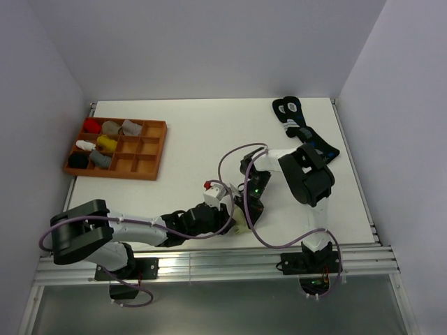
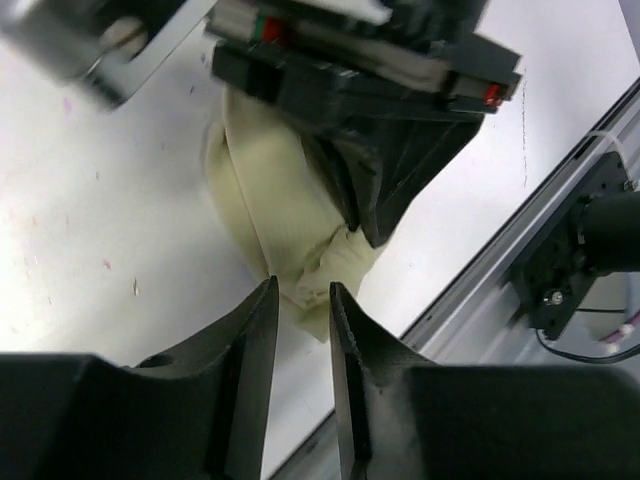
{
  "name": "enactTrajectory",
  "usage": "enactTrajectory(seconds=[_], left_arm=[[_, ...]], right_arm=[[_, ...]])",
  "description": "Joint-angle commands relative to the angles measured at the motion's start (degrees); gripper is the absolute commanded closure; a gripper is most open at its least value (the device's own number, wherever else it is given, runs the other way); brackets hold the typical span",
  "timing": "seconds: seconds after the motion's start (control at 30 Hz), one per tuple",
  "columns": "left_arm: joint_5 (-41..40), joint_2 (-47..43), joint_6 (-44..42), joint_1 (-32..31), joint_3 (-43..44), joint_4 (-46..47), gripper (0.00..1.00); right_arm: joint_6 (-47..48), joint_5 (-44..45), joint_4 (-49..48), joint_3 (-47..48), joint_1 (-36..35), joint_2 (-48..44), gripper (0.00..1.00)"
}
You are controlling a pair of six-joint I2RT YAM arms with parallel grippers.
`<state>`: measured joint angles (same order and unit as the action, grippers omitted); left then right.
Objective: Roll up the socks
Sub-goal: Roll the sock at the center of the board.
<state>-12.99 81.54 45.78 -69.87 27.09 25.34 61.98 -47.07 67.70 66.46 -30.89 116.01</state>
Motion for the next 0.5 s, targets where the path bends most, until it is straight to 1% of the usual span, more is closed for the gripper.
enactTrajectory(seconds=[0.0, 0.13, 0.3, 0.47], left_arm=[[-1.51, 1.52, -8.77, -0.62, 0.85, 6.91, 0.66], [0.51, 2.48, -12.55, -1.24, 1.38, 9.2, 0.62], [5.95, 5.47, -15.98, -1.5, 4.37, 9.2, 0.62], [7.72, 8.02, -16.69, -2.03, 5.69, 10.08, 0.62]], right_arm=[[0.43, 0.4, 2.52, 1.75, 0.22, 1.68, 0.86], [-0.89, 1.45, 1.82, 1.92, 0.48, 1.68, 0.86], [-1.59, 1.63, 2.08, 2.8, 0.57, 2.03, 0.86], [-2.3, 1.98, 1.56, 2.89, 0.66, 2.38, 0.86]])
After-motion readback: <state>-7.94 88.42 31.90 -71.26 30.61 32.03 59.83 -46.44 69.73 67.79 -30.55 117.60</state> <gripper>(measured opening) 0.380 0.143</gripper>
